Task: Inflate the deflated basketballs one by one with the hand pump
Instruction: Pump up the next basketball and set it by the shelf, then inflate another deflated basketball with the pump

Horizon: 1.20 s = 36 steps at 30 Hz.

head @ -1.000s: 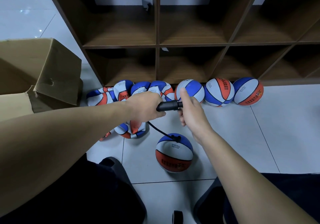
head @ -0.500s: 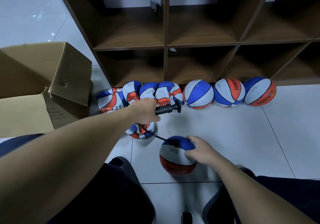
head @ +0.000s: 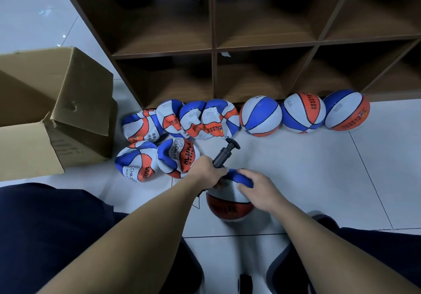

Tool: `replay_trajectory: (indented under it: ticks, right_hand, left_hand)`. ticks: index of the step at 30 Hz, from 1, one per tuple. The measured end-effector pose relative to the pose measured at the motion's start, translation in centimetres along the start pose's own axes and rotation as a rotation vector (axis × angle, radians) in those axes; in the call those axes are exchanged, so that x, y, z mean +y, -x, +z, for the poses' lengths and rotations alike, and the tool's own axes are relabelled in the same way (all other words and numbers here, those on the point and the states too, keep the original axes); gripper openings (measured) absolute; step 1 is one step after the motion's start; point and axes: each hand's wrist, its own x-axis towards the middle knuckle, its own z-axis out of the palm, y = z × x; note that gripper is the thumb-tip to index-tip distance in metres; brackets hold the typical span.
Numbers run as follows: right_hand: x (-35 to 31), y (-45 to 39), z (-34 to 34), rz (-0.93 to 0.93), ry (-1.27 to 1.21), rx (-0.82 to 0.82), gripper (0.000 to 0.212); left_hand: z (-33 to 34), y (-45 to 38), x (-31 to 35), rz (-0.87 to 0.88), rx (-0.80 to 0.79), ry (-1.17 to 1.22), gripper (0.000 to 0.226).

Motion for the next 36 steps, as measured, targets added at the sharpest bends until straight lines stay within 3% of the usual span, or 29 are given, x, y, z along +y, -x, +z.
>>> replay_trajectory:
  ticks: [2, 7, 9, 15, 22, 28, 31, 36]
  right_hand:
    - [-0.1, 0.4, 0.2, -0.033, 0.009, 0.003, 0.044]
    - [0.3, 0.6, 1.6, -0.071, 0.089, -0.015, 0.084]
    - [0.3, 0.5, 2.4, -0.077, 0.193, -0.018, 0.093]
    - [0.6, 0.1, 5.4, -0.098, 0.355, 0.140, 0.096]
    - [0.2, 0.2, 4.9, -0.146, 0.411, 0.104, 0.095]
    - [-0.1, 0.2, 4.5, -0.120, 0.479, 0.039, 0.116]
    - [0.0, 0.2, 3.9, -0.108, 0.425, 0.029, 0.138]
    - [-1.4, 0.4, 1.7, -0.082, 0.334, 0.054, 0.130]
  left_hand:
    - [0.5, -0.3, 0.2, -0.006, 0.009, 0.034, 0.039]
    - [1.2, -0.8, 1.1, 0.006, 0.031, -0.071, 0.064]
    - [1.4, -0.9, 1.3, 0.007, 0.053, -0.111, 0.060]
    - [1.7, -0.9, 1.8, 0.065, 0.068, -0.162, 0.026]
    - [2.1, 0.0, 1.0, 0.116, 0.170, -0.154, 0.022]
    - [2.1, 1.3, 1.2, 0.181, 0.249, -0.098, 0.010]
    - [-0.4, 1.2, 3.2, 0.204, 0.303, 0.012, 0.007]
    - [-5.4, 1.6, 7.0, 0.240, 0.169, -0.110, 0.014]
